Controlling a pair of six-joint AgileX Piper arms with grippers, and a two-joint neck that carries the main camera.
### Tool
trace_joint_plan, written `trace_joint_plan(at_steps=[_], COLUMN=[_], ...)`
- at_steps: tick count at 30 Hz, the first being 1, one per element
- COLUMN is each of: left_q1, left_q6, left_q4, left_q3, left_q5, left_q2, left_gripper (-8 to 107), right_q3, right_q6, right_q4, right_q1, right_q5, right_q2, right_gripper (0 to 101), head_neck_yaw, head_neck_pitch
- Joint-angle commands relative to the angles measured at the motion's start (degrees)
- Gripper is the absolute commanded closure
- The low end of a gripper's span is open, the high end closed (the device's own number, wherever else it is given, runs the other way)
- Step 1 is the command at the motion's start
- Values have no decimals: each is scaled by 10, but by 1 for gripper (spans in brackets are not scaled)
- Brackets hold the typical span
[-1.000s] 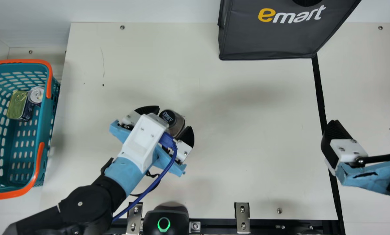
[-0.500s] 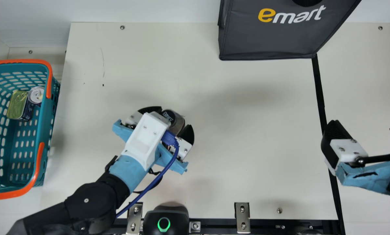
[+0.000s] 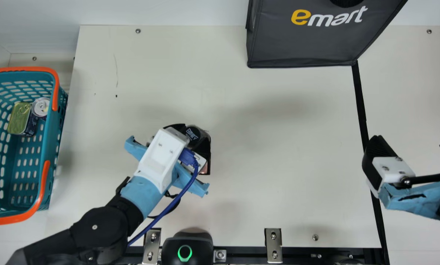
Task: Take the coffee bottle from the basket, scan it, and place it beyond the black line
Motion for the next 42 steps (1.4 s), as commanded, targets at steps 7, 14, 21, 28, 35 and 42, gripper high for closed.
trace_joint_plan(at_steps=[7, 14, 21, 28, 35, 42], left_q1=[39, 96, 147, 149, 119, 99], left_q6=[53, 150, 269, 364, 458, 582], left_q4=[-17, -61, -134, -215, -307, -427], left_q3=[14, 25, 32, 39, 27, -7], left_q5=[-44, -117, -193, -232, -210, -148], left_q2=[-23, -41, -43, -43, -62, -95], left_gripper=[89, 89, 89, 89, 89, 89], right_q3=[0, 0, 0, 0, 0, 0], right_q6=[0, 0, 0, 0, 0, 0], right_q4=[0, 0, 0, 0, 0, 0], right_q1=[0, 0, 0, 0, 0, 0], right_q5=[0, 0, 0, 0, 0, 0], right_q2=[0, 0, 0, 0, 0, 0], right_gripper=[10, 10, 10, 10, 10, 10], head_neck_yaw=[2, 2, 2, 2, 2, 2], head_neck_pitch=[-15, -15, -15, -15, -15, -15])
